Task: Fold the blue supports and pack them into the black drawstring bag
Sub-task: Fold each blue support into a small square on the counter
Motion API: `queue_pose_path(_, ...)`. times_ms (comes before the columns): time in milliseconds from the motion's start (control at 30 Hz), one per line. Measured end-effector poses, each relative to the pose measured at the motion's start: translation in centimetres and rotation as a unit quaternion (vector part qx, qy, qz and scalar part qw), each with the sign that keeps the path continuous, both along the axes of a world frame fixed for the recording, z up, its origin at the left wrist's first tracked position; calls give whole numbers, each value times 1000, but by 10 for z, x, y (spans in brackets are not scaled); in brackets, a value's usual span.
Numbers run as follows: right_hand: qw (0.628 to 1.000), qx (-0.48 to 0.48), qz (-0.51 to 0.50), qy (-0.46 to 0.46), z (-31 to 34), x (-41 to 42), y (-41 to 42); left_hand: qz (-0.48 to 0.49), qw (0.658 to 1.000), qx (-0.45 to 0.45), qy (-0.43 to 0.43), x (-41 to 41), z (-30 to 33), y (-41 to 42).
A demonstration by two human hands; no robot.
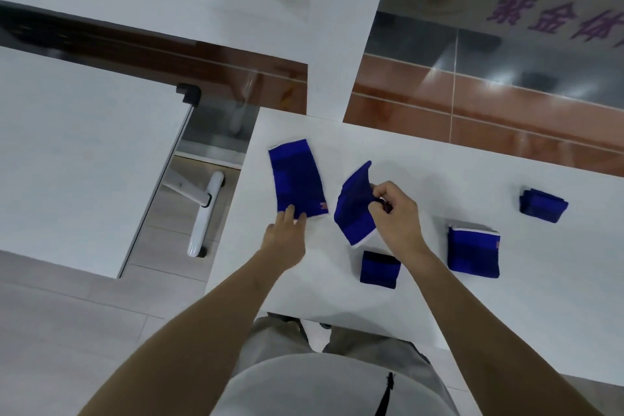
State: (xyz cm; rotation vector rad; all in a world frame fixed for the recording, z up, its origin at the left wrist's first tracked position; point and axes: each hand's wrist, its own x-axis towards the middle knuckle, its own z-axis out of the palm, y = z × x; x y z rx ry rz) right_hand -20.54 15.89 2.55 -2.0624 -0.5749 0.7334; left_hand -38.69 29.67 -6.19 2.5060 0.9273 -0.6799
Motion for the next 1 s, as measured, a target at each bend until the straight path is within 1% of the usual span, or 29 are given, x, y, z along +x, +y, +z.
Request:
queue_pose_path(67, 1000, 8, 6, 3, 3, 3, 3, 36, 997, -52, -32, 3, 4, -23)
queue_pose_path(133, 1000, 8, 14, 4, 5, 6, 3, 79, 988, -115, -72, 10, 4, -42)
queue_pose_path(200, 1000, 4, 30, -1, 8, 8, 2, 140, 968, -182, -104, 17, 2, -51)
queue_pose_path(233, 999, 5, 39, -1, 11, 9, 2, 182, 952, -216, -119, 19, 2, -51)
queue_pose_path(267, 999, 5, 48, 1, 13, 10, 2, 236, 929, -248, -138, 21, 4, -49)
queue_pose_path(300, 998, 6, 59, 6, 15, 10, 1, 302, 898, -275, -163, 22, 8, -45)
queue_pose_path(367, 996, 9, 81, 22, 19, 10, 0, 407, 837, -298, -213, 23, 14, -34)
queue_pose_path(433, 994, 12, 102, 35, 23, 9, 1, 448, 804, -305, -247, 27, 18, -21)
queue_pose_path(467, 993, 14, 109, 39, 25, 7, 2, 458, 789, -320, -254, 31, 22, -17)
queue_pose_path(500, 992, 16, 116, 41, 27, 5, 3, 478, 766, -345, -258, 36, 25, -14)
queue_pose_path(533, 991, 18, 123, 44, 29, 3, 4, 513, 727, -379, -254, 41, 30, -12)
queue_pose_path(567, 990, 21, 130, 48, 31, 1, 5, 551, 674, -422, -251, 45, 33, -11)
queue_pose_path(600, 989, 22, 137, 53, 32, 0, 6, 575, 626, -462, -254, 47, 37, -10)
queue_pose_path(633, 988, 23, 143, 56, 32, -1, 6, 582, 586, -495, -271, 48, 38, -9)
queue_pose_path(700, 986, 21, 154, 59, 29, -2, 7, 589, 535, -514, -321, 45, 35, -2)
queue_pose_path(767, 986, 10, 157, 63, 24, -1, 7, 617, 509, -480, -362, 39, 32, 6)
queue_pose_path(833, 987, 0, 148, 70, 15, -2, 6, 633, 516, -431, -384, 32, 34, 16)
queue_pose_path(1000, 990, -25, 83, 114, -16, -9, 7, 644, 618, -276, -356, 2, 28, 37)
